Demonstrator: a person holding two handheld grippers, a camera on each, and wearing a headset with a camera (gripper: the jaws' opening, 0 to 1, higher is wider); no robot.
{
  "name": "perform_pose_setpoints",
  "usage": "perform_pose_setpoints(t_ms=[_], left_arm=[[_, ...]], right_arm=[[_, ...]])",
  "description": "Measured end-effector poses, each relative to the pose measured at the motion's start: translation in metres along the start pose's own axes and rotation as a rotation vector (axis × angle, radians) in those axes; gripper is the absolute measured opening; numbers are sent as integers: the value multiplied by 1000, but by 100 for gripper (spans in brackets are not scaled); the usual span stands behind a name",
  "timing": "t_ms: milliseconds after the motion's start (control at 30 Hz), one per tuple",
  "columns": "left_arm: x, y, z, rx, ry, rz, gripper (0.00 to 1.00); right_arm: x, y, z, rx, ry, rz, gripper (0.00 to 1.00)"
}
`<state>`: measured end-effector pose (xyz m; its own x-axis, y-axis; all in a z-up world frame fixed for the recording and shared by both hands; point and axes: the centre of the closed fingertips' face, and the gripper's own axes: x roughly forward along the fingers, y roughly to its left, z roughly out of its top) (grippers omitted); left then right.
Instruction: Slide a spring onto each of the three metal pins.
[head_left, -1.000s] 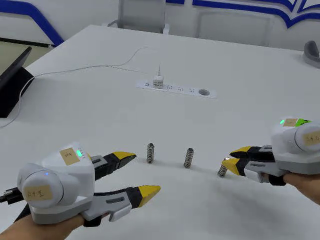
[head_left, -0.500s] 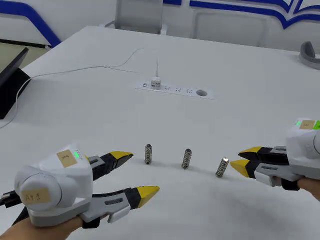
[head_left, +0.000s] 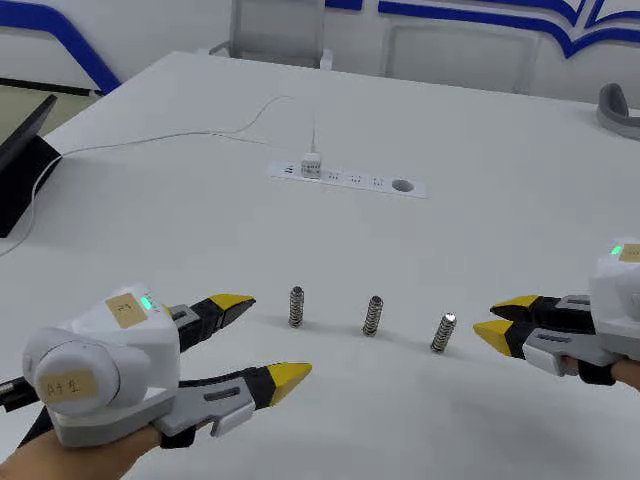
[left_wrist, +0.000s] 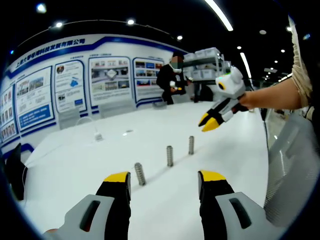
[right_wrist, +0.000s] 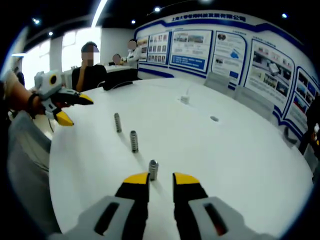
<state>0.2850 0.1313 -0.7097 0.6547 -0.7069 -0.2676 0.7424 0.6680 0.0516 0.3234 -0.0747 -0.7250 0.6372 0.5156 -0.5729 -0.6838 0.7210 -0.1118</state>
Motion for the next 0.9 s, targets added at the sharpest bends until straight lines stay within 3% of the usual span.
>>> perform_pose_setpoints(t_ms=[167,433,900], left_arm=[[1,0,0,-3,-1,-9,52],[1,6,4,17,-29,18,55],[0,8,0,2,-8,22,53]], right_arm=[[-2,-2,-4,8,5,-8,19],[-7,-7,-7,22,3,-26,19],[-21,-12,-16,22,-12,-28,21]])
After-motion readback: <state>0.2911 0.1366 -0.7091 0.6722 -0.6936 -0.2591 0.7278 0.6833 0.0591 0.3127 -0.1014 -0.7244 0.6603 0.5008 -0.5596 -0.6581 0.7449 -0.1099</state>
